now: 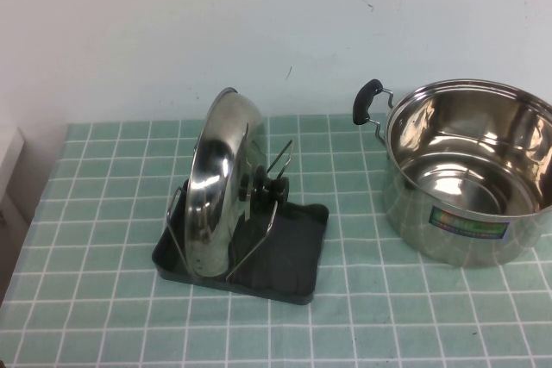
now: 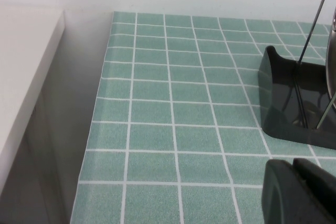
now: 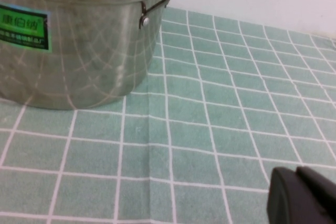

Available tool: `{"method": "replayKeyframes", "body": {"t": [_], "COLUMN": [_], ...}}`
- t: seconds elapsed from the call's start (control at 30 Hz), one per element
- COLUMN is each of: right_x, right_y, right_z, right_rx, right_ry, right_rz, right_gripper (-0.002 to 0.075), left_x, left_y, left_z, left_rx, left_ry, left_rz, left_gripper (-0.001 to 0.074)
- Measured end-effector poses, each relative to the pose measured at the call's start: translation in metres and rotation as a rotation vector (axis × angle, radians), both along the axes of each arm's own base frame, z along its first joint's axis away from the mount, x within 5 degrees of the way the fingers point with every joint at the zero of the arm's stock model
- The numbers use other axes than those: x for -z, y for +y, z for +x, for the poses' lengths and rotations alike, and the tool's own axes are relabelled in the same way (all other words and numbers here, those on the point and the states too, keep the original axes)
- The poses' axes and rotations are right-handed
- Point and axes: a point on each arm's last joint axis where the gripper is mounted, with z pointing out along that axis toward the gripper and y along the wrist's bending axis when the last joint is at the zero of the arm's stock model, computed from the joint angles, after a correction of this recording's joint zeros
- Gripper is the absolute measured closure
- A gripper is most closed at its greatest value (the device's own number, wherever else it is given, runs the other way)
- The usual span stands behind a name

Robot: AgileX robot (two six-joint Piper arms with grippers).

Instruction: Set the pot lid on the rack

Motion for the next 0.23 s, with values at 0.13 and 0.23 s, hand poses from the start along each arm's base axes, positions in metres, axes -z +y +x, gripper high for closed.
{"method": "replayKeyframes", "body": {"t": [0.13, 0.23], "right_x": [0.0001, 0.0002], "right_y": [0.0000, 0.0000], "right_z": [0.0000, -0.0001], "right_rx": [0.001, 0.004], "right_ry": [0.001, 0.001], "right_rz": [0.003, 0.011], "right_gripper": [0.0727, 0.0727], "left_x": [0.0000, 0.0000], "left_y": [0.0000, 0.0000], "left_z": [0.0000, 0.0000], "left_rx": [0.000, 0.000], "left_ry": [0.000, 0.000], "left_rz": [0.000, 0.000], "left_gripper": [0.0737, 0.0737]}}
